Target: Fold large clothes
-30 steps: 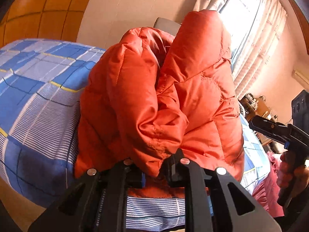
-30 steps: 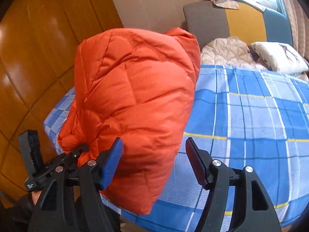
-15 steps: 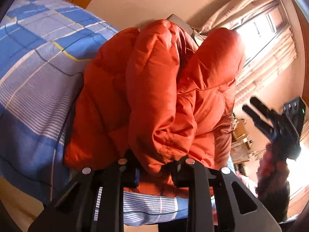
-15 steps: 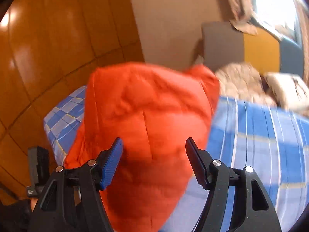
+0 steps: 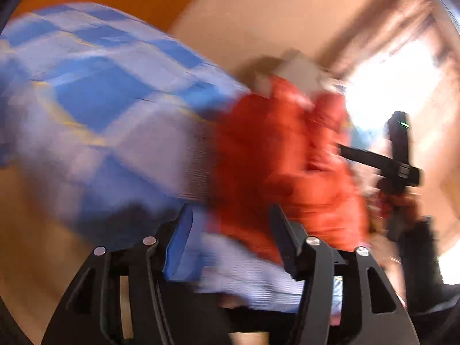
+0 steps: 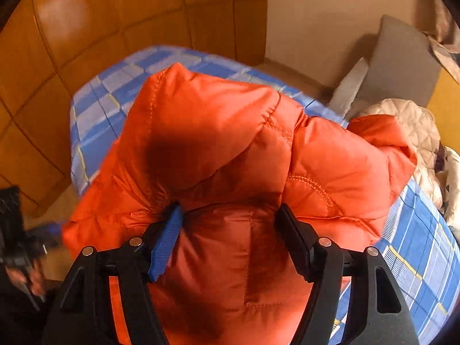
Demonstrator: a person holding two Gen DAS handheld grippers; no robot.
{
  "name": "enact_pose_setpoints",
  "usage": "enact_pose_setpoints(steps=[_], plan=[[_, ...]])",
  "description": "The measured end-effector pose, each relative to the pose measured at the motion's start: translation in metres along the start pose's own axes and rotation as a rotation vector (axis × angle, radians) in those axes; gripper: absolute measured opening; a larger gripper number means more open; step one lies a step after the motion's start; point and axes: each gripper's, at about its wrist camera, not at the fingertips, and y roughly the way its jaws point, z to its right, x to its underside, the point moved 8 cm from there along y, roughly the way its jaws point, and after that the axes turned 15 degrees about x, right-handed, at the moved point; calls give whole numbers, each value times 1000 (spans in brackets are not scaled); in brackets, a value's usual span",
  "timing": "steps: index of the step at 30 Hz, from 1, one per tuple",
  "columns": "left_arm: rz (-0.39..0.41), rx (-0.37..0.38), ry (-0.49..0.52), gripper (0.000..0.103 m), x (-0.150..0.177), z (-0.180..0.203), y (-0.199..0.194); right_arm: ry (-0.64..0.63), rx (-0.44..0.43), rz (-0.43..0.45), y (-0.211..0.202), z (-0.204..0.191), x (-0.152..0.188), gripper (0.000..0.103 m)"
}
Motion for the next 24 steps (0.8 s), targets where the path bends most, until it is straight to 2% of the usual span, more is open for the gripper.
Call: enact_pose_setpoints(steps=[2, 3, 5, 6, 8, 9, 12, 17, 21, 24], plan=[[77, -49, -112, 54, -13, -36, -24, -7, -14, -54, 20, -4, 0, 69], [120, -122, -163, 54, -19, -59, -38, -16, -16, -79, 30, -7, 0, 69], [203, -183, -253, 54, -28, -91, -60, -6, -23, -113, 48, -12, 1, 69], [236, -249, -296, 54, -31, -110, -72, -15, -14, -122, 56, -16, 1, 70], [269, -330, -341, 54, -33, -133, -89, -31, 13, -132, 66, -25, 2, 70], [278, -402, -354, 54, -34, -145, -100, -27, 19, -139, 69, -27, 2, 70], [291, -513, -348, 55, -33, -160, -124, -21, 38, -116, 58, -26, -1, 70], [301, -562, -289, 62, -31, -151, -139, 82, 17, -5, 11, -4, 1, 74], [291, -531, -247, 66, -33, -132, -137, 94, 19, 113, -35, -1, -3, 74], [248, -513, -167, 68, -34, -111, -119, 54, 62, 155, -43, -9, -20, 79]])
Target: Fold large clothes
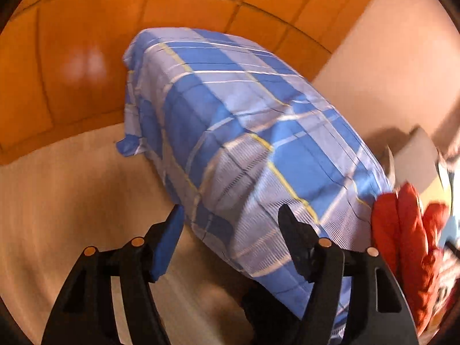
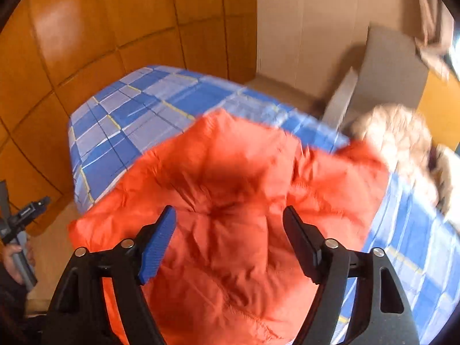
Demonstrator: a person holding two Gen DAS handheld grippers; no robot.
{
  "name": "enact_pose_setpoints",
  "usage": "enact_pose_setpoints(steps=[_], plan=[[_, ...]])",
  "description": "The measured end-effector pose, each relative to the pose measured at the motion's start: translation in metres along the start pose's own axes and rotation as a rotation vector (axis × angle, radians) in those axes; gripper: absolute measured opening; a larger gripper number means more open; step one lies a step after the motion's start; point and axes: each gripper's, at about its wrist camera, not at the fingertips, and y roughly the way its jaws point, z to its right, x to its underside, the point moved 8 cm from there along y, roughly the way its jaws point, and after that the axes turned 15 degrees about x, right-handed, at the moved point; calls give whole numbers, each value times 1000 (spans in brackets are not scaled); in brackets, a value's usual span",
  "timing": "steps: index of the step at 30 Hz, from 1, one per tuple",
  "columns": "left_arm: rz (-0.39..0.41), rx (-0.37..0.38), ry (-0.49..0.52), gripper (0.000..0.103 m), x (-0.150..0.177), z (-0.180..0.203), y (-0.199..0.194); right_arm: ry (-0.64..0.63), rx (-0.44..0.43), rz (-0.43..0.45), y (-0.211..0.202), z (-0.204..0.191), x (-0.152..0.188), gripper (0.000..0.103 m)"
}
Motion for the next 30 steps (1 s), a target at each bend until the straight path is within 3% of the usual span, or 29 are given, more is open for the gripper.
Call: enact_pose_setpoints(steps=[3, 7, 11, 15, 23, 26, 30], plan=[[-31, 69, 108, 71, 9, 36, -1, -39, 9, -68, 31, -14, -10, 79], [-76, 147, 231, 71, 24, 75, 5, -112, -6, -294, 93, -29, 4, 81], [-110, 182, 306, 71, 36, 99, 9, -135, 19, -369, 123, -34, 12, 83], [-97, 173, 355, 71, 35, 110, 4, -117, 28, -333, 117, -33, 12, 83], [-77, 188, 349, 71, 33, 117, -6, 163, -98, -155, 44, 7, 11, 94], [-71, 204, 362, 74, 33, 124, -9, 302, -146, -97, 11, 39, 29, 99], [-71, 207, 366, 75, 36, 127, -10, 578, -245, -71, -16, 89, 81, 100]])
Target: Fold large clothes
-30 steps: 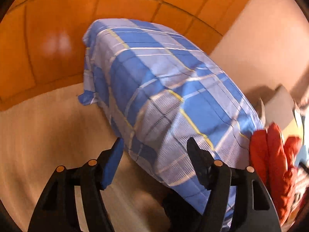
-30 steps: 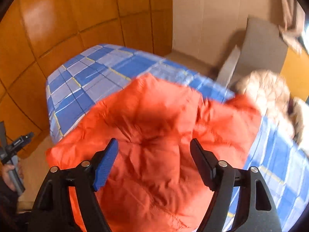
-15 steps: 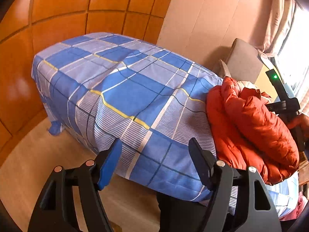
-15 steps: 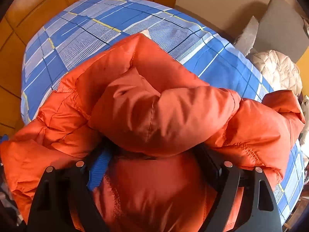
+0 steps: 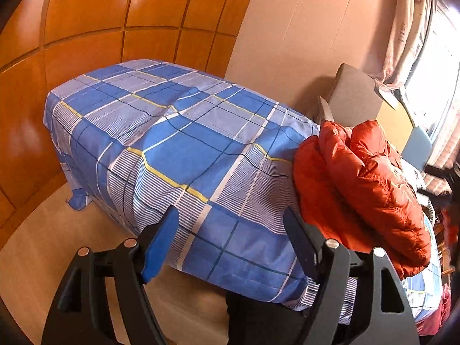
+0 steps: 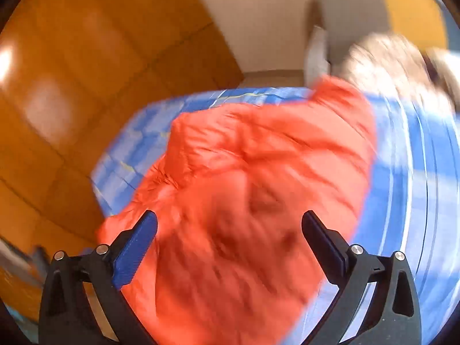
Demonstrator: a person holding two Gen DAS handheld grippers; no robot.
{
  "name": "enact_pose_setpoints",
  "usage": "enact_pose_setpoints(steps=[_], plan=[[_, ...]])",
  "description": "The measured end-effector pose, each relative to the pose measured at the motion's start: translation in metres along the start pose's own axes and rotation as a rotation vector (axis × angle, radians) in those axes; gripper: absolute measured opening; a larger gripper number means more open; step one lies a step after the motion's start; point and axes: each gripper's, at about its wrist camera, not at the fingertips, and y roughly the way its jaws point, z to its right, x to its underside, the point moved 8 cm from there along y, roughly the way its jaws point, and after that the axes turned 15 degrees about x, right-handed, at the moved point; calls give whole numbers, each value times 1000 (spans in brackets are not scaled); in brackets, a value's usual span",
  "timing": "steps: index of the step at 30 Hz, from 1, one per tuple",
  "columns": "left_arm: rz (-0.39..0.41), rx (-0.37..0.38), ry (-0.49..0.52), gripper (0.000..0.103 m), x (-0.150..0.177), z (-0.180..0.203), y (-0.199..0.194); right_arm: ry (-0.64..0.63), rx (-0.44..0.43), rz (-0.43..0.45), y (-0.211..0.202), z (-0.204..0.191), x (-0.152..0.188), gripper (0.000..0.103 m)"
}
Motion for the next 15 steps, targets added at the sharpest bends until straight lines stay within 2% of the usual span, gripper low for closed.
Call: enact_pose_setpoints(steps=[3, 6, 10, 14, 15], plan=[[-23, 8, -16, 75, 5, 0, 6, 161, -67, -20, 2, 34, 24, 100], [-42, 17, -16, 75, 9, 7, 14, 295, -177, -106, 32, 44, 48, 100], [-48, 48, 14, 75, 5, 22, 23, 357, -243, -171, 65, 34, 61, 100], [-51, 73, 15, 75, 0, 28, 32, 341, -266, -163, 73, 25, 58, 100], [-58, 82, 9, 74, -1, 28, 36, 330, -262, -144, 70, 25, 55, 96]])
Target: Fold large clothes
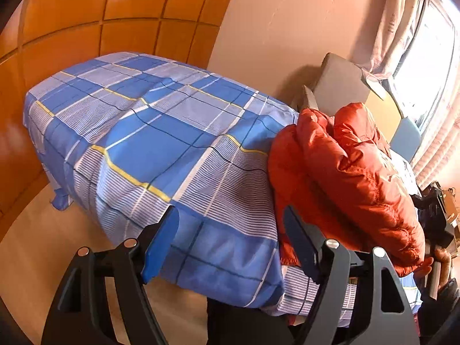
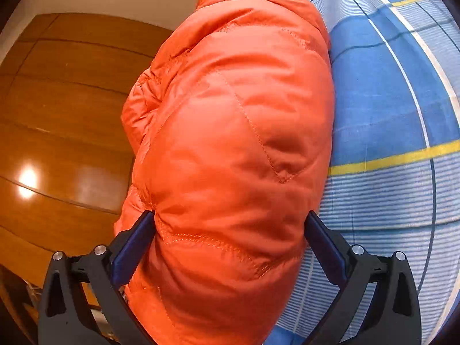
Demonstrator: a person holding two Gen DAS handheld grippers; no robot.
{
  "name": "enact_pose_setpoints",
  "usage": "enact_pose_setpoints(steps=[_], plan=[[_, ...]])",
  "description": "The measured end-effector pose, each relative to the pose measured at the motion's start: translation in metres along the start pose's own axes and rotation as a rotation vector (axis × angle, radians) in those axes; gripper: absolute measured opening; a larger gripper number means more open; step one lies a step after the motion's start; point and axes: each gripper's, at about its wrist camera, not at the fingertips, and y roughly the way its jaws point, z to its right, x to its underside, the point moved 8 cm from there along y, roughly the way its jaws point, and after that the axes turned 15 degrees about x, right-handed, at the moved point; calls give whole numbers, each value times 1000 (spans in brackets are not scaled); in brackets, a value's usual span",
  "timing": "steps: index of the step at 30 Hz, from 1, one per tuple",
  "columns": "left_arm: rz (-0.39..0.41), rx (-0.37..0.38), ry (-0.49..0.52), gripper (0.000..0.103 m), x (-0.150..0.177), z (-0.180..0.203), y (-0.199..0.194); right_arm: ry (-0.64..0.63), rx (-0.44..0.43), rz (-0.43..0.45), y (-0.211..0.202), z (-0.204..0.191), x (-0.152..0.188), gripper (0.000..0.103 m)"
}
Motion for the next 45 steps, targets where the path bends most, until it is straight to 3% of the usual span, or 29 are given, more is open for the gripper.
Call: enact_pose_setpoints(steps=[2, 4, 7, 9, 10, 12, 14, 16, 25, 29, 36, 45], plan=[[-5, 16, -7, 74, -3, 3, 7, -47, 35, 62, -10, -4, -7, 57], [-7, 33, -1, 74, -8, 10, 15, -53, 51, 112, -21, -2, -20, 45], [11, 73, 17, 74, -17, 28, 20, -55, 87, 137, -26, 7, -25, 45], [16, 92, 50, 75, -21, 42, 23, -32, 99, 133, -29, 14, -18, 52], [15, 99, 61, 75, -23, 46, 22, -38, 118, 141, -32, 14, -14, 59], [11, 123, 70, 78, -22, 59, 22, -87, 175, 172, -37, 9, -8, 67], [11, 133, 70, 80, -19, 68, 19, -130, 221, 206, -44, 2, 0, 85], [3, 131, 83, 80, -14, 78, 17, -191, 295, 250, -54, -5, 5, 92], [31, 22, 231, 101, 11, 119, -14, -360, 625, 486, -122, -37, 43, 97], [28, 21, 257, 101, 23, 134, -25, -407, 711, 555, -130, -56, 74, 100], [44, 33, 270, 101, 39, 142, -46, -384, 762, 609, -147, -63, 125, 100], [92, 42, 285, 101, 42, 153, -66, -373, 803, 730, -178, -89, 142, 100]])
